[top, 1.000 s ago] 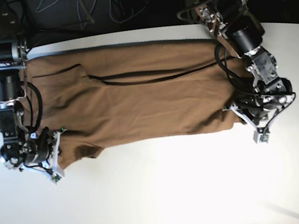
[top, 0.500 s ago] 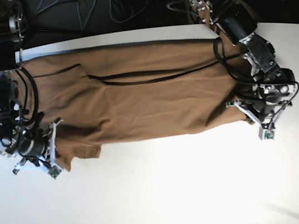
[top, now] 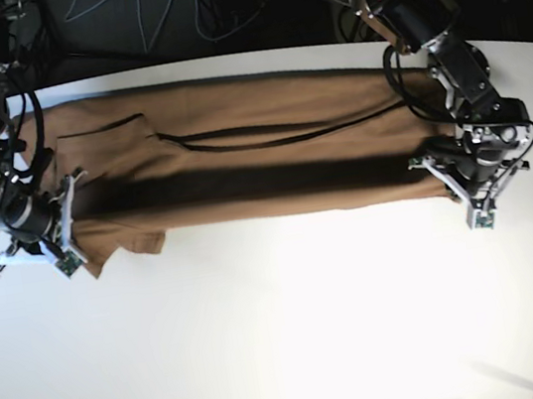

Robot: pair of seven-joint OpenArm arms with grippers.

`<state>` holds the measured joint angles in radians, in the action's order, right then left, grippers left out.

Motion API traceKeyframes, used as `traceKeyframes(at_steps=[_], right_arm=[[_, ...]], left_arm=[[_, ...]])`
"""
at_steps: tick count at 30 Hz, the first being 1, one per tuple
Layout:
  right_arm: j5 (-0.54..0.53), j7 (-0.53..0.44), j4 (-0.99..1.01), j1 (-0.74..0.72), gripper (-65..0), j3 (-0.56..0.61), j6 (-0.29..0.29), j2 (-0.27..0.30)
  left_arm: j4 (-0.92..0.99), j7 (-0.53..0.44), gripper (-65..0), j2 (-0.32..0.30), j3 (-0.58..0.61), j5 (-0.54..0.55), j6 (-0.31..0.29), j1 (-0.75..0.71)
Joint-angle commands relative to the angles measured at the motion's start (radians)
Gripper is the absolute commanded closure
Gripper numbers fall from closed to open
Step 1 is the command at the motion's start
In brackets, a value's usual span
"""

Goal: Fold the T-shirt properly
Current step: 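Lift the gripped edge and fold it over onto the first fold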

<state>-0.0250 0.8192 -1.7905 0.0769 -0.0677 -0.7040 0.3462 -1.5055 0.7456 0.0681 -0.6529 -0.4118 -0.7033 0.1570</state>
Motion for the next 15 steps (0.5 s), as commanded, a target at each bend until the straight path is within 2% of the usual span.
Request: traceKeyframes(at_steps=[1,15], right_arm=[[0.004,-0.01,-0.029,0.008,-0.6,-0.017,0.006,0.014],[0.004,-0.013,-0.082,0.116,-0.6,-0.03,0.006,0.015]], left_arm=[[-0.034,-0.021,-3.2,-0.003,0.003,0.009,0.005,0.016],[-0.221,-0.021,-3.2,0.048,0.006,0.009,0.005,-0.096]])
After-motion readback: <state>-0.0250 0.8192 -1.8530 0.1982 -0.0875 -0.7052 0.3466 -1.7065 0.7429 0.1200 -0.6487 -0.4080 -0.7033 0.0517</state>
